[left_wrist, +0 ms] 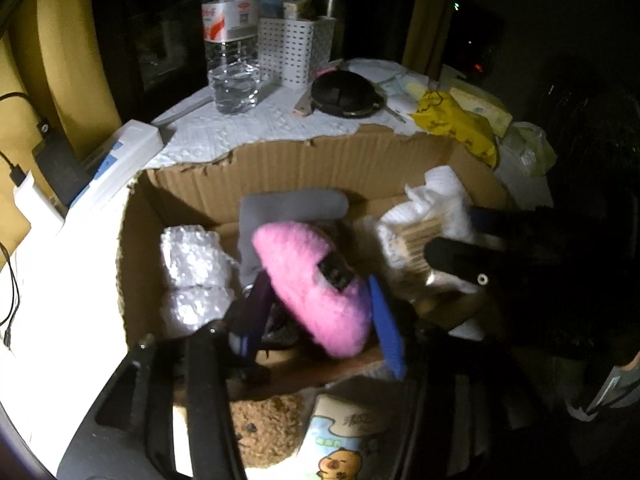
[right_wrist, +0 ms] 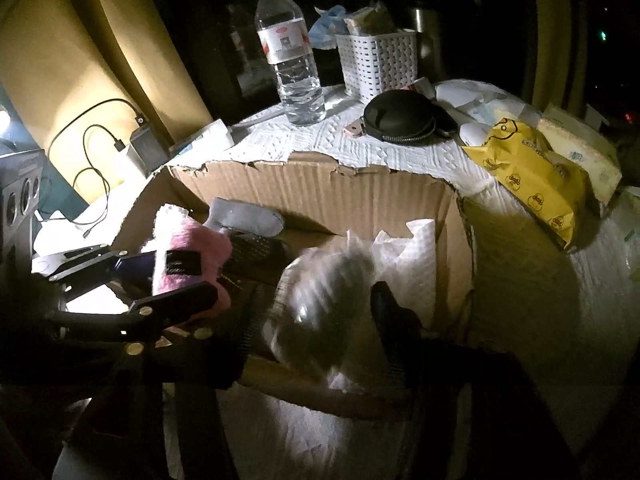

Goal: Organize soft objects
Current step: 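Open both tools to drop the pink plush and cotton-swab bag into the box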

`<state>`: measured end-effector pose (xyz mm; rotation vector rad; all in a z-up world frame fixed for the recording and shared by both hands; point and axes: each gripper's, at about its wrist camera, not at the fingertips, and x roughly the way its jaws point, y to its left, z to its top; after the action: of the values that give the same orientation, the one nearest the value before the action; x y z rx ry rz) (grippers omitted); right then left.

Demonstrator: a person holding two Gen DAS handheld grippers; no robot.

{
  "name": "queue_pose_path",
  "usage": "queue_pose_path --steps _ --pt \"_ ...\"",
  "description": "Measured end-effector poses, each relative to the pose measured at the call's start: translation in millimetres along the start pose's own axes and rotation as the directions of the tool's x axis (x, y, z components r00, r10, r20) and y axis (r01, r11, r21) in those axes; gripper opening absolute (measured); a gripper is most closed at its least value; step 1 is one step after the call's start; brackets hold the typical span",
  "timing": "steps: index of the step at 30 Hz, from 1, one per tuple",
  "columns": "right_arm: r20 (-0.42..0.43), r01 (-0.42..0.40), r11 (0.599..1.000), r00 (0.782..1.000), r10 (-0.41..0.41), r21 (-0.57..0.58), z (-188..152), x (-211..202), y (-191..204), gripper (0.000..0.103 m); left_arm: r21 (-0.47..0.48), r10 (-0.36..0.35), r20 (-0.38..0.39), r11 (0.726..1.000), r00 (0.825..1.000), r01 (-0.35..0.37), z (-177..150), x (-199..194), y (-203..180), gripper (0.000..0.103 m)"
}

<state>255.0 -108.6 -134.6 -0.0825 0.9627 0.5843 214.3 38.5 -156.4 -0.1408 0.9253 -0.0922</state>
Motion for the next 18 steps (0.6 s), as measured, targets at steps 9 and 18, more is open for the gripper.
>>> queue_pose_path --steps 9,18 --pt "0.032 0.015 1.000 0.999 -0.015 -0.003 0.7 -18.4 2.9 0.066 -0.010 0.019 0.026 1.000 0.999 -0.019 -2.5 -17.0 1.2 0.052" --pt "0.063 0.031 1.000 0.998 -0.031 0.001 -4.4 -40.8 6.8 0.066 -0.006 0.029 0.056 1.000 0.998 -0.029 -6.6 -37.9 -0.9 0.052"
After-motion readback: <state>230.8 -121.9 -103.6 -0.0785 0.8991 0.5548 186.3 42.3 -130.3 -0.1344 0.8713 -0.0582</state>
